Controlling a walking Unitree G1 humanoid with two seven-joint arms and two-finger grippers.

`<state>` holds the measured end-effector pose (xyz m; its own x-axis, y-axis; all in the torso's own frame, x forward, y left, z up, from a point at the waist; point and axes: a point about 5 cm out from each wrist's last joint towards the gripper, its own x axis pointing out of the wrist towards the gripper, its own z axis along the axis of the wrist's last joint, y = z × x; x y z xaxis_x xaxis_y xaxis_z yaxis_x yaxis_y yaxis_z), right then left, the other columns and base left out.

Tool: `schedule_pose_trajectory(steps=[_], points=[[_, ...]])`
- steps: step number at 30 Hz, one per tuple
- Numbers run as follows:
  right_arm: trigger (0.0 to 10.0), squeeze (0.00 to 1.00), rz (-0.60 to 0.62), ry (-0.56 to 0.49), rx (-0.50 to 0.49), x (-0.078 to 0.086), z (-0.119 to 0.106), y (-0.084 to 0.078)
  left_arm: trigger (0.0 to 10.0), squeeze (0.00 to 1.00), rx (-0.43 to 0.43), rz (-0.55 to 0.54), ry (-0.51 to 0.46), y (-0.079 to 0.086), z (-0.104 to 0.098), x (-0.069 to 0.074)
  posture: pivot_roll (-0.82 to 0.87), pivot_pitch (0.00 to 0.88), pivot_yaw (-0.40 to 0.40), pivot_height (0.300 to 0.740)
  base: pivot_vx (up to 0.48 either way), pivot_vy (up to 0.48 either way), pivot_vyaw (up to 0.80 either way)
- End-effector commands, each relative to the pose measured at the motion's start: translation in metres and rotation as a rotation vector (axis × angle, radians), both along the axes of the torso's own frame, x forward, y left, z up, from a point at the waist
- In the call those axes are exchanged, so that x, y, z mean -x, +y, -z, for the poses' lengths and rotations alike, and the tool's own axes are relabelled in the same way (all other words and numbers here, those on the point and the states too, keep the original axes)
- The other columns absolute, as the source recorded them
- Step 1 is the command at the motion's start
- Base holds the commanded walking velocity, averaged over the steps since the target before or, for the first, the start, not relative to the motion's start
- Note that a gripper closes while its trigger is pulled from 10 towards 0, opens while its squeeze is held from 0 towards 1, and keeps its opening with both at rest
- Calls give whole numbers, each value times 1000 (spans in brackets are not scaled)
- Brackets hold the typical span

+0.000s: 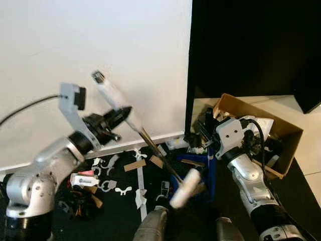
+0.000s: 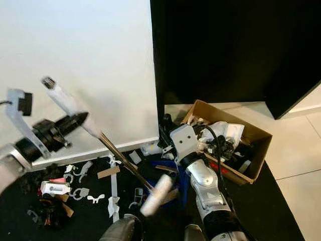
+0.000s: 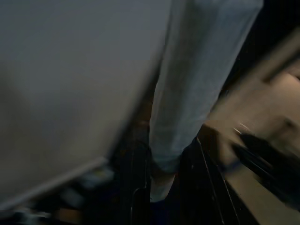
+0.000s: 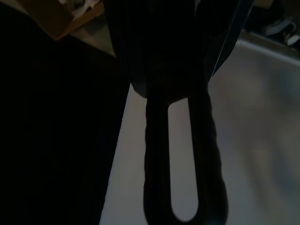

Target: Sweep floor

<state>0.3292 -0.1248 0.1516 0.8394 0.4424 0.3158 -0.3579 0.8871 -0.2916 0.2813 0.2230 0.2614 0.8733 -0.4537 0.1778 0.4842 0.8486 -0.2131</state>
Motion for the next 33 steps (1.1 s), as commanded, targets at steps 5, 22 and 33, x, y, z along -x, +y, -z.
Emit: schedule_pose_trajectory(steps=[5,22,33], points=[[10000,0,7,-62,-88,7,-18,4,10000,71,-59,-247,13,27,8,-1,114,280,124,740,0,0,0],[10000,0,9,-159,-244,18,-69,-3,10000,0,-158,-528,115,24,52,-15,35,166,101,740,0,0,0],[10000,0,67,-128,-337,29,-72,-16,10000,0,-185,-578,145,21,56,-33,-4,104,129,740,0,0,0]])
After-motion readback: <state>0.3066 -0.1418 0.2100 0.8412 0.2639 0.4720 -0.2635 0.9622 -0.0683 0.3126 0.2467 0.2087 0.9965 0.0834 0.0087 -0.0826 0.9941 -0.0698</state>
